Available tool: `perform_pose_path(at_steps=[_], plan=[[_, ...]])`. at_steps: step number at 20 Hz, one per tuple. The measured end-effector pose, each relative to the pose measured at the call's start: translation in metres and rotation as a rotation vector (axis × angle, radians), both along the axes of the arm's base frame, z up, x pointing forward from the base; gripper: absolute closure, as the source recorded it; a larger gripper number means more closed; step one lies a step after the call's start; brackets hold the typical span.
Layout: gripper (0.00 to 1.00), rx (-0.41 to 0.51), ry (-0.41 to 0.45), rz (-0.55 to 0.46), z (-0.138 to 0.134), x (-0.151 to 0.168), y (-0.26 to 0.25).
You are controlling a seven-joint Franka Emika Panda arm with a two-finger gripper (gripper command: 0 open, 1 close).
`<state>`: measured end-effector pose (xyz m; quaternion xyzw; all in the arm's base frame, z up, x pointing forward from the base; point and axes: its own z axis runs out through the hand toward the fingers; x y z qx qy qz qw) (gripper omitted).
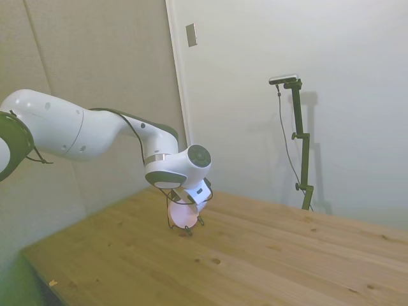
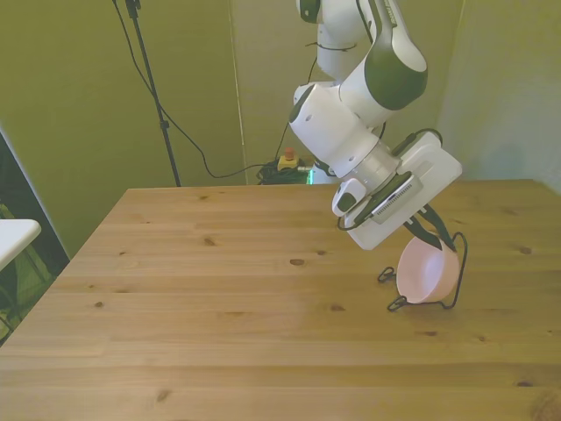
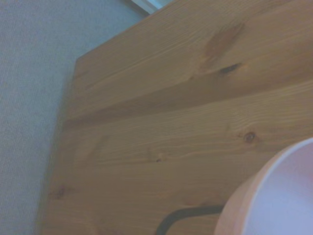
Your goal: Load the bowl
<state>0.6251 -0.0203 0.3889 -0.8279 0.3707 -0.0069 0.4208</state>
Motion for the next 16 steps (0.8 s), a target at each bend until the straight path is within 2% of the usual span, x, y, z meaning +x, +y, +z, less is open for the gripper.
perform_pose_path(at_steps=[9, 16], plan=[[0.0, 0.005, -0.005, 0.008, 0.004, 0.001, 0.0], [0.0, -0.017, -0.029, 0.009, 0.035, -0.011, -0.011]])
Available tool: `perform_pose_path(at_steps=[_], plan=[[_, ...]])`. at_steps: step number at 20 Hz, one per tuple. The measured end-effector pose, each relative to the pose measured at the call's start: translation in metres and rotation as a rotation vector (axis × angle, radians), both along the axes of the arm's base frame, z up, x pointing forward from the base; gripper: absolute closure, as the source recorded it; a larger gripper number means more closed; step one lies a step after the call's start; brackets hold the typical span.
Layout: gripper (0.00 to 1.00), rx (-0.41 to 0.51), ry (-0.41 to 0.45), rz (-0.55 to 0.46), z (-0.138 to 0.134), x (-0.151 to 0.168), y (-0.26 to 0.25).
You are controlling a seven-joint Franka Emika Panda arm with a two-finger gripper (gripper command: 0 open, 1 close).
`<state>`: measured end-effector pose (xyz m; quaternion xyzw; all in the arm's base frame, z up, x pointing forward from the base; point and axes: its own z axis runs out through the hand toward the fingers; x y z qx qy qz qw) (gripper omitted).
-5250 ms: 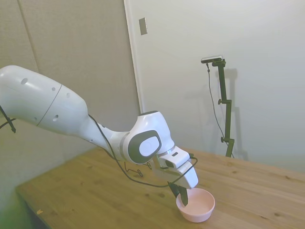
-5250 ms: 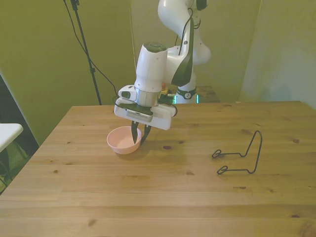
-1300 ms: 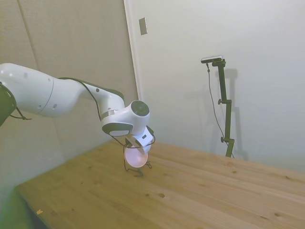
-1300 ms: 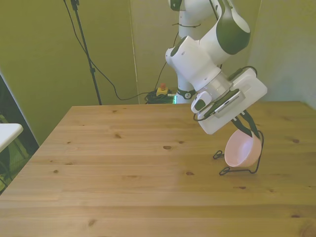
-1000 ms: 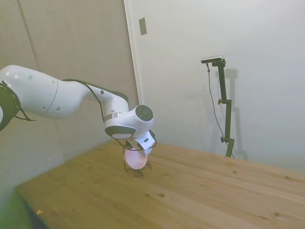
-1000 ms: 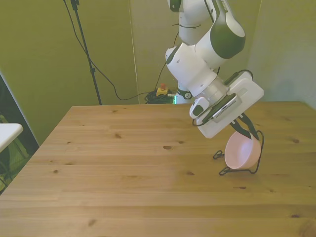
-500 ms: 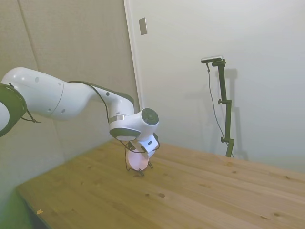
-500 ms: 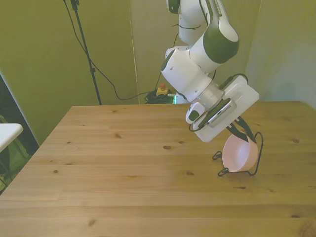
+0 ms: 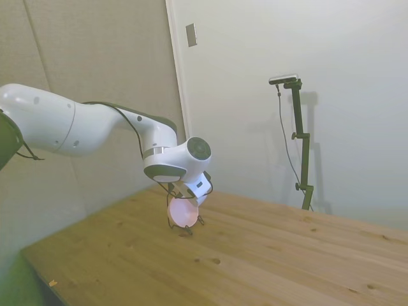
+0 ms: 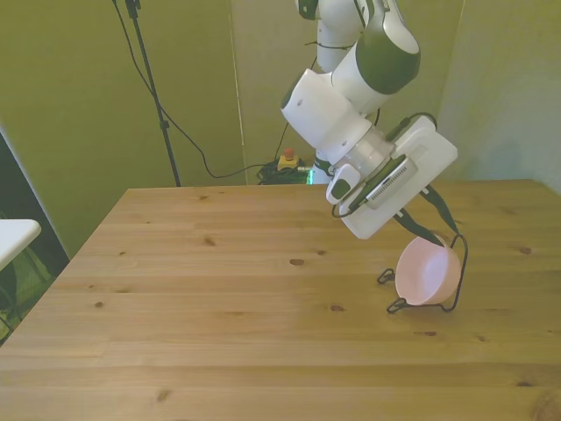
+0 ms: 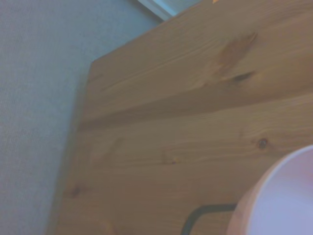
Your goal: Load the bowl
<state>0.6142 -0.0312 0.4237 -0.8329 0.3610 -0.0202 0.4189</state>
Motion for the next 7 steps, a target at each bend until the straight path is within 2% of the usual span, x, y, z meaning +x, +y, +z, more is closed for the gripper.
perform_pose_path(at_steps=[7], plan=[[0.0, -0.216, 0.055, -0.085, 0.075, -0.047, -0.036]])
